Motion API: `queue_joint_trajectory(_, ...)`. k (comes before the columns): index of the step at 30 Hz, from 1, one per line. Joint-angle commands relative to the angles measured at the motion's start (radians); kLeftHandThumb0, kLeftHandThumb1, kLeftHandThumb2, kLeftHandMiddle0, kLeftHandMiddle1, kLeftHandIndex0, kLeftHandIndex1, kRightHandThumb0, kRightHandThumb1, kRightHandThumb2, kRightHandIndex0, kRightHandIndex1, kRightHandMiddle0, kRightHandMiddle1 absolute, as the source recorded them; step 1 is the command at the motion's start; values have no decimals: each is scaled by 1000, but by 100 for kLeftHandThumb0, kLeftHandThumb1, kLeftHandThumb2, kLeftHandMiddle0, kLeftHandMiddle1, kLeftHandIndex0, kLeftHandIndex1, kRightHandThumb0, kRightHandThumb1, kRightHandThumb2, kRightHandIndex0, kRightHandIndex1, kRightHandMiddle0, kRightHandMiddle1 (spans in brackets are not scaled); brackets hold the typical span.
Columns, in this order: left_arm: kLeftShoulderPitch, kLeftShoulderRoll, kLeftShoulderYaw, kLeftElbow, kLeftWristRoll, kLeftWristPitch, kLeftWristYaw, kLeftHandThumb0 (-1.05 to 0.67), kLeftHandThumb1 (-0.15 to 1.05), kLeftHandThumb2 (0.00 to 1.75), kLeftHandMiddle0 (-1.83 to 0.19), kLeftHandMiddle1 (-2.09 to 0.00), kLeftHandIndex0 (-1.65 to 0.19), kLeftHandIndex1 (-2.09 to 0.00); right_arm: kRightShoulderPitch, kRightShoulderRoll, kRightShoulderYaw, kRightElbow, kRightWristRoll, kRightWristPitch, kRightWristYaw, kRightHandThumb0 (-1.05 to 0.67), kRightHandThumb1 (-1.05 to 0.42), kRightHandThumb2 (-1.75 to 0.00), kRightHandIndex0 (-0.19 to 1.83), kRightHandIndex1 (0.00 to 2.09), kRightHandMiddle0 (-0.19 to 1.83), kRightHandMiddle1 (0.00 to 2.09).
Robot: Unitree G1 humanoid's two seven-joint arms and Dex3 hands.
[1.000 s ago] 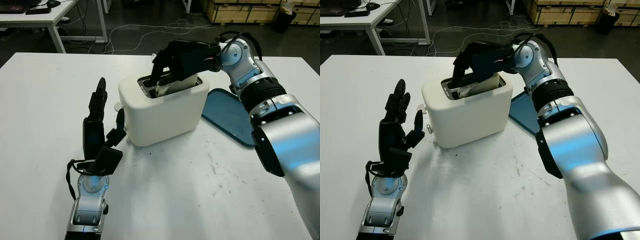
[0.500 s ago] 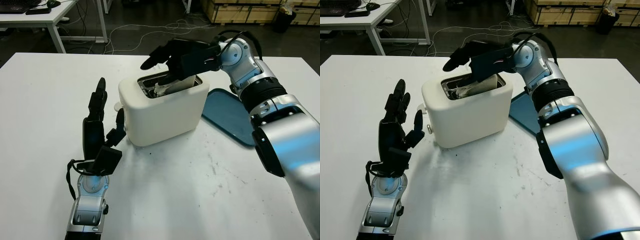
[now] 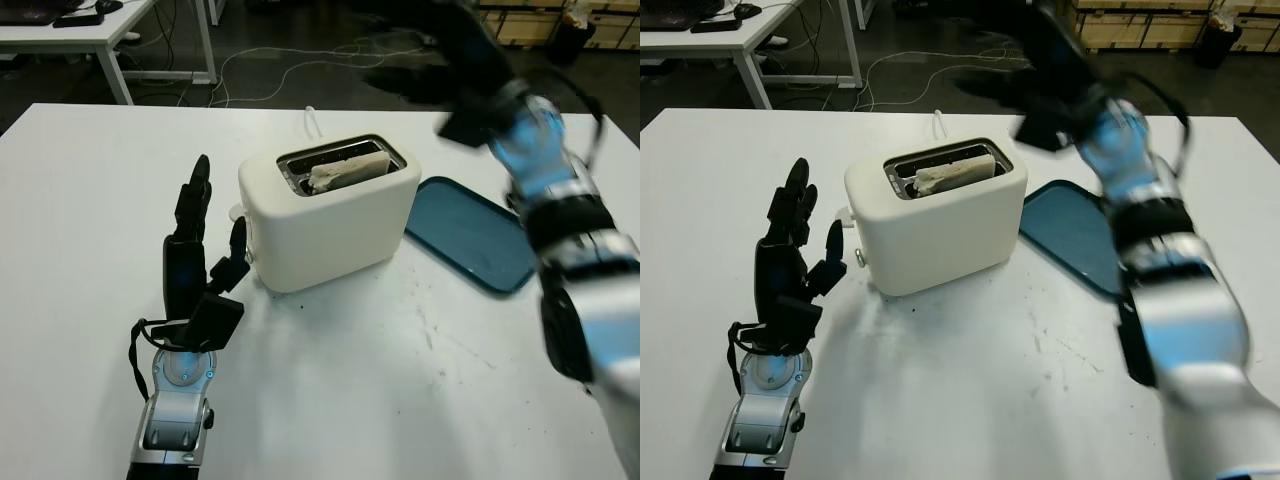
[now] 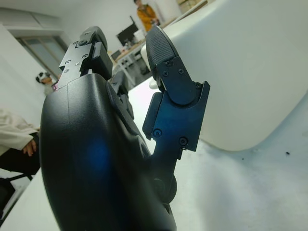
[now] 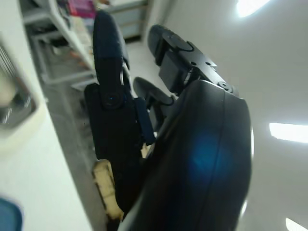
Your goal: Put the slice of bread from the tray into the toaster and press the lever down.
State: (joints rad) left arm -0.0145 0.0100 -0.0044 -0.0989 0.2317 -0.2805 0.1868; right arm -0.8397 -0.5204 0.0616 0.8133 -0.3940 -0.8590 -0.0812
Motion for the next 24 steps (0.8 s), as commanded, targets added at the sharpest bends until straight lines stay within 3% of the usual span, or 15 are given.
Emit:
queue_joint_trajectory(1,-15,14,6,-13,13,0,0,-63,92,74,0,-33,-9,-10,137,-25,-26,-96,-7,-41,-39,-51,-92,-14,66,21,74,2)
queue_joint_trajectory(5,-30,30,17,-11,5,0,-4,-63,92,73,0,-32,-9,-10,385,2,-90,-268,21,-8,-102,-47,-92,-15,68,13,73,0)
queue_joint_trajectory(10,-39,41,27,-23,18,11,3,-63,92,72,0,-36,-10,-12,644,132,-130,-466,217,107,-65,-40,-92,-13,62,5,63,0)
queue_joint_trajectory(14,-42,56,41,-25,11,5,-4,-63,92,71,0,-37,-10,-12,811,243,-162,-600,267,201,-95,-45,-92,-21,62,3,59,0)
queue_joint_trajectory(18,-40,61,53,-34,4,15,-9,-64,92,70,0,-37,-10,-13,867,303,-175,-648,306,272,-81,-43,-92,-23,60,1,57,0)
queue_joint_trajectory(24,-40,72,58,-29,5,16,-17,-63,92,70,0,-40,-10,-14,873,325,-174,-763,399,467,9,-49,-92,-28,54,0,51,0)
